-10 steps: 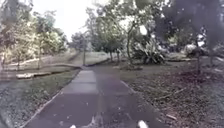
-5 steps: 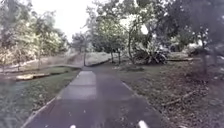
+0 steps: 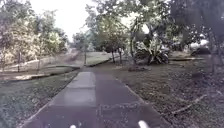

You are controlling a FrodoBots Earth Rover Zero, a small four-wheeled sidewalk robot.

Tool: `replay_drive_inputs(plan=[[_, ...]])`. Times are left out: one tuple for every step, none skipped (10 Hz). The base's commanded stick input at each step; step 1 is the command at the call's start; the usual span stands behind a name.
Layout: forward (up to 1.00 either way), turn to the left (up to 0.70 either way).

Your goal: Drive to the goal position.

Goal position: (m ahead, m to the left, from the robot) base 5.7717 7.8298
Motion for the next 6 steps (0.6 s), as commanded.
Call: replay_drive_inputs(plan=[[0.50, 0.00], [0.50, 0.00], [0.50, 0.00], [0.50, 0.00], [0.50, 0.00], [0.50, 0.00]])
